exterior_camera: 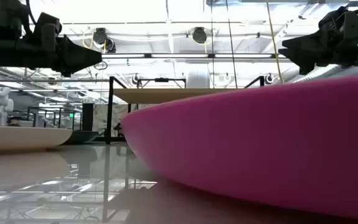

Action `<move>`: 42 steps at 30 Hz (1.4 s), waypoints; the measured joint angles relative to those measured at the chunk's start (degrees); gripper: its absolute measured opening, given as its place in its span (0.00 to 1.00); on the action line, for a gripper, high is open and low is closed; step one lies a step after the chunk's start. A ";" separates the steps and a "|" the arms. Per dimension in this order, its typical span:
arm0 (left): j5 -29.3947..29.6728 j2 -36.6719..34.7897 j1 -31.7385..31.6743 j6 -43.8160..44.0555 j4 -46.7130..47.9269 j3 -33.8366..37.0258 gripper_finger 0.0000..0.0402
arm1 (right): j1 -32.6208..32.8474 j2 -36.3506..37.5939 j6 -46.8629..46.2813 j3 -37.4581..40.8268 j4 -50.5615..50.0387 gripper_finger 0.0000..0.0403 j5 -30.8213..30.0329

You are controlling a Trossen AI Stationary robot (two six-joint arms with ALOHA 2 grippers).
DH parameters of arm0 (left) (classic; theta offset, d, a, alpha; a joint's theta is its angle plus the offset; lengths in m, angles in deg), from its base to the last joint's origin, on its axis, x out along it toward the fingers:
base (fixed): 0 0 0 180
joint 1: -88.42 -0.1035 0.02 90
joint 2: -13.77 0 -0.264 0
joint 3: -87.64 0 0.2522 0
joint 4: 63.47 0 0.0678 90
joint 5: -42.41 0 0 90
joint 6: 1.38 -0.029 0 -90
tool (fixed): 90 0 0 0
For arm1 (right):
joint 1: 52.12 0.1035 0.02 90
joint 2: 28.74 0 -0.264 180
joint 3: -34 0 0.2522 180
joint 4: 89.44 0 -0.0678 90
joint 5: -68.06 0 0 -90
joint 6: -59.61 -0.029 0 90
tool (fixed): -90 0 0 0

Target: Place and stack plates onto a shelf

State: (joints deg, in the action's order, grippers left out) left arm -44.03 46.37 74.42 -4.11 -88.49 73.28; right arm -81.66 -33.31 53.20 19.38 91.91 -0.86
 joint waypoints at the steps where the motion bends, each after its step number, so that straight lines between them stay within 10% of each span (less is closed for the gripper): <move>1: 0.02 0.01 -0.02 -0.01 -0.02 0.00 0.38 | 0.00 0.02 0.00 0.02 0.00 0.39 0.02; 32: 0.01 0.00 -0.02 0.00 -0.02 0.00 0.38 | 0.00 0.00 0.17 0.00 0.27 0.39 0.00; 42: 0.00 0.02 -0.01 -0.02 -0.01 0.00 0.38 | 0.00 0.02 -9.36 0.02 18.29 0.39 0.00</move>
State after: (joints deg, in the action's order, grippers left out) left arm -44.03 46.39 74.41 -4.13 -88.50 73.28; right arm -81.66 -33.29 43.84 19.40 110.20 -0.86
